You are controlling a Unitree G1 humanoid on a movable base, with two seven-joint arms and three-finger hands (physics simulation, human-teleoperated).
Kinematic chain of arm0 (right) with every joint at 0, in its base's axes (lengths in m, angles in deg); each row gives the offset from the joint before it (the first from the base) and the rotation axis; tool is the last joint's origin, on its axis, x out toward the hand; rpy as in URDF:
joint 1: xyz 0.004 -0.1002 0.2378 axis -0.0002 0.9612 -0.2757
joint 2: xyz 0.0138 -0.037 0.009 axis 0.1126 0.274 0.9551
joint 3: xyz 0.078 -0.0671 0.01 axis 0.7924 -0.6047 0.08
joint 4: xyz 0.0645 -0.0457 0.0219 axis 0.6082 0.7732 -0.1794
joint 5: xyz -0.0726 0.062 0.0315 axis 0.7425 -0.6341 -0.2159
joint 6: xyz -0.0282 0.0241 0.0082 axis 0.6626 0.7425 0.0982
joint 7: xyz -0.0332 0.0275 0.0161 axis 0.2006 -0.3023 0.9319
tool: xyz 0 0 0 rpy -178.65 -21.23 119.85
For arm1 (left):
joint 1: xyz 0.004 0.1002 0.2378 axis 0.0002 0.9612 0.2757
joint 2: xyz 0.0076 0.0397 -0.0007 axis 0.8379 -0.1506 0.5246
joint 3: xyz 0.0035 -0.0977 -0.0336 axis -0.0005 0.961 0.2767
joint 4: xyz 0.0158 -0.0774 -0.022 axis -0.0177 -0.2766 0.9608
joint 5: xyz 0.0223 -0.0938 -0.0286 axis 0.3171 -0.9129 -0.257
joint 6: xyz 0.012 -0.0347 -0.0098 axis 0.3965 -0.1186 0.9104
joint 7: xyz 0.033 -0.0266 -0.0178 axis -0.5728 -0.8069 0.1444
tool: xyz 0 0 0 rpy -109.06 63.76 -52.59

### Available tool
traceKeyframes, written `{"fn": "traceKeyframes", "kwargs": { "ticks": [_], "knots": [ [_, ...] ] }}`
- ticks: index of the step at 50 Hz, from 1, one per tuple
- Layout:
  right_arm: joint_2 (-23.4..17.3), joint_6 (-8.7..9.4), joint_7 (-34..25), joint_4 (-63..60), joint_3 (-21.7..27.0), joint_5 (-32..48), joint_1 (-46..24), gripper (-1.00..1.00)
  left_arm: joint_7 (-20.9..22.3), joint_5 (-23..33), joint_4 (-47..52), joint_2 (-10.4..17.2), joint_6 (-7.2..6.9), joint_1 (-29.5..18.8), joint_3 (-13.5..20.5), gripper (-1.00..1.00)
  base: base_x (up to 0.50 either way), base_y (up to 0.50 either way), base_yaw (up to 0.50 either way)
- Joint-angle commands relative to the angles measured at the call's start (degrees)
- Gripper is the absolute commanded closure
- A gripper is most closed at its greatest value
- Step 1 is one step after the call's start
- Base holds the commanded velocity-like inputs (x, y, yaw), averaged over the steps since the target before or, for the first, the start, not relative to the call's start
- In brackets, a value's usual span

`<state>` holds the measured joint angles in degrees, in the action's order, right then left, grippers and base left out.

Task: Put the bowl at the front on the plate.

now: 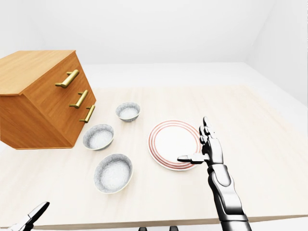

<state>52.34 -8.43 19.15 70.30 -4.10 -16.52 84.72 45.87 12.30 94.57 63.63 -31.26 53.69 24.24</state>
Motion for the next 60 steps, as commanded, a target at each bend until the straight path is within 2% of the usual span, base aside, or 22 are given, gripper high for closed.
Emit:
{"fn": "traceKeyframes", "kwargs": {
  "ticks": [1,3,5,17,20,21,23,24,26,28,29,30,31,32,33,36,42,47,49,51,59,60],
  "knots": [
    [0.0,-0.14,0.0,-0.3,-0.1,0.1,0.6,-1.00,-0.1,0.3,-1.3,-0.1,1.23,0.0,-0.1,-1.00,0.50,0.00,0.00],
    [0.1,-0.20,0.0,-0.3,-0.1,0.0,0.7,-1.00,-0.3,0.3,-1.7,0.1,1.60,0.1,-0.4,-1.00,0.50,0.00,0.00],
    [0.0,0.45,0.0,-0.9,-0.1,0.1,0.6,-1.00,-0.3,0.0,-1.1,0.1,1.09,0.5,-0.4,-1.00,0.50,0.00,0.00],
    [0.0,-0.08,-0.2,-0.8,-0.1,0.1,0.8,-1.00,0.2,-0.6,0.7,-0.3,-0.24,0.9,0.4,-1.00,0.50,0.00,0.00],
    [0.0,-0.19,-0.2,-0.8,-0.1,0.1,0.7,-1.00,0.4,-0.8,1.6,-0.5,-0.98,1.1,0.8,-1.00,0.50,0.00,0.00],
    [0.0,0.28,0.2,-1.0,-0.2,0.6,0.8,-1.00,0.5,-0.7,1.8,-0.6,-1.23,1.0,0.9,-1.00,0.31,0.00,0.00],
    [0.1,-0.24,-0.3,-1.6,-0.7,0.8,1.0,-1.00,0.6,-0.7,1.7,-0.6,-1.21,0.8,1.1,-1.00,0.15,0.00,0.00],
    [0.0,1.14,0.1,-2.6,-1.3,2.1,1.0,-1.00,0.7,-0.8,2.1,-0.7,-1.54,0.9,1.2,-1.00,0.00,0.00,0.00],
    [-0.1,1.24,-0.3,-2.8,-2.1,3.6,1.0,-1.00,0.7,-0.7,1.8,-0.6,-1.59,0.7,1.2,-1.00,0.00,0.00,0.00],
    [-0.1,2.23,-0.1,-3.3,-3.6,6.7,0.9,-1.00,0.5,-0.2,0.7,-0.5,-0.78,0.3,0.8,-1.00,0.00,0.00,0.00],
    [0.0,3.38,-0.4,-3.6,-4.0,7.4,0.9,-1.00,0.4,-0.1,0.5,-0.4,-0.72,0.3,0.6,-1.00,0.00,0.00,0.00],
    [0.5,5.41,-0.2,-3.8,-4.0,7.2,0.7,-1.00,0.3,-0.2,0.5,-0.4,-0.66,0.4,0.5,-1.00,0.00,0.00,0.00],
    [1.4,4.05,-1.6,-3.0,-3.8,4.2,0.2,-1.00,0.3,-0.2,0.4,-0.5,-0.29,0.5,0.4,-1.00,0.00,0.00,0.00],
    [1.4,5.10,-0.8,-3.7,-4.4,5.1,0.2,-1.00,0.4,-0.3,0.5,-0.5,-0.31,0.6,0.4,-1.00,0.00,0.00,0.00],
    [1.5,5.41,-0.5,-3.9,-5.7,6.5,-0.2,-1.00,0.3,-0.6,0.9,-0.3,-0.98,0.7,0.5,-1.00,0.00,0.00,0.00],
    [2.1,5.41,-0.7,-8.0,-7.5,6.8,-0.4,-1.00,-0.1,-0.7,1.1,-0.1,-1.87,0.4,0.6,-1.00,0.00,0.00,0.00],
    [2.7,5.41,-0.1,-15.9,-10.7,10.0,-1.7,-1.00,0.0,-0.2,1.3,-0.2,-2.18,0.6,0.7,-1.00,0.00,0.00,0.00],
    [3.8,5.41,0.4,-20.4,-13.9,14.0,-3.6,-1.00,0.1,0.0,0.3,0.0,-1.33,0.4,0.4,-1.00,0.00,0.00,0.00],
    [3.8,5.41,-0.9,-20.8,-14.7,13.3,-3.8,-1.00,0.1,-0.4,0.6,0.1,-1.95,0.5,0.4,-1.00,0.00,0.00,0.00],
    [1.9,5.41,-1.6,-20.5,-17.5,19.0,-4.6,-1.00,0.1,-0.5,0.7,0.1,-2.31,0.4,0.4,-1.00,0.00,0.00,0.00],
    [2.5,5.41,-8.3,-20.6,-21.9,38.1,-6.1,-1.00,0.3,-0.8,1.2,0.1,-3.39,0.4,0.8,-1.00,0.00,0.00,0.00],
    [2.8,5.41,-9.6,-20.6,-22.4,40.6,-6.5,-1.00,0.4,-1.0,1.7,0.1,-3.87,0.6,0.9,-1.00,0.00,0.00,0.00]
  ]
}}
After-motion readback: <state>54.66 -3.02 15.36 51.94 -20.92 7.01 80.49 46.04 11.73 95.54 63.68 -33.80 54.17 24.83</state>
